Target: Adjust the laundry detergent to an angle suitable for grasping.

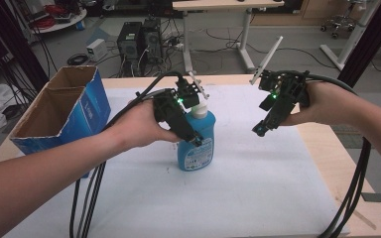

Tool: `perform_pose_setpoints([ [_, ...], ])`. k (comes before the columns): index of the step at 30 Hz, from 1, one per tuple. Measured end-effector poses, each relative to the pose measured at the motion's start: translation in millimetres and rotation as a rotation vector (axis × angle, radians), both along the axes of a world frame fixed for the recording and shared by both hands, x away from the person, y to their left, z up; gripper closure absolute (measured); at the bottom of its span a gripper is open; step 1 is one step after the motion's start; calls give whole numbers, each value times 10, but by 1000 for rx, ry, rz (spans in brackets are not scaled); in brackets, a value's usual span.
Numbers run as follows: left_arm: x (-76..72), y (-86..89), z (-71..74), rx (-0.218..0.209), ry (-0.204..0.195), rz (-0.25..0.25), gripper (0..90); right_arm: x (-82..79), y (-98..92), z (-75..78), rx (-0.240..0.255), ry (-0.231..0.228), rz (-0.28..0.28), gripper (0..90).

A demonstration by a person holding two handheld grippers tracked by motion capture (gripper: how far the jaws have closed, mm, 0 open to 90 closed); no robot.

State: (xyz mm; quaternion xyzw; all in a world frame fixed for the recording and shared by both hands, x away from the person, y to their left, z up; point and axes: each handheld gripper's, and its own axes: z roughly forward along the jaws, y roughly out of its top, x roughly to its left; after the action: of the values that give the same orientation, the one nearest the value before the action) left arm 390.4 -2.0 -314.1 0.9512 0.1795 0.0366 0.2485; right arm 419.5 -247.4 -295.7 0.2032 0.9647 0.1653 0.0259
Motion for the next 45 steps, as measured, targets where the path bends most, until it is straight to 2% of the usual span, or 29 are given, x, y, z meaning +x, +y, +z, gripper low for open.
perform_pose_setpoints([
  [10, 20, 58, 12, -18, -7, -37, 394, -6, -15, 8, 3, 0, -7, 128],
  [22, 24, 261, 136, -54, -20, -88, 395, 11, 14, -4, 4, 1, -4, 128],
  [30, -5, 399, 275, -70, -38, -158, 395, 9, 14, -2, 3, 1, -5, 128],
  [32, -5, 433, 295, -62, -43, -185, 395, 5, 13, 0, 3, 1, -5, 128],
  [38, -13, 542, 306, -83, -60, -236, 396, -4, 8, 3, 1, -1, -8, 128],
  [45, -21, 599, 265, -90, -56, -306, 396, -7, 22, 2, -1, -1, -4, 128],
])
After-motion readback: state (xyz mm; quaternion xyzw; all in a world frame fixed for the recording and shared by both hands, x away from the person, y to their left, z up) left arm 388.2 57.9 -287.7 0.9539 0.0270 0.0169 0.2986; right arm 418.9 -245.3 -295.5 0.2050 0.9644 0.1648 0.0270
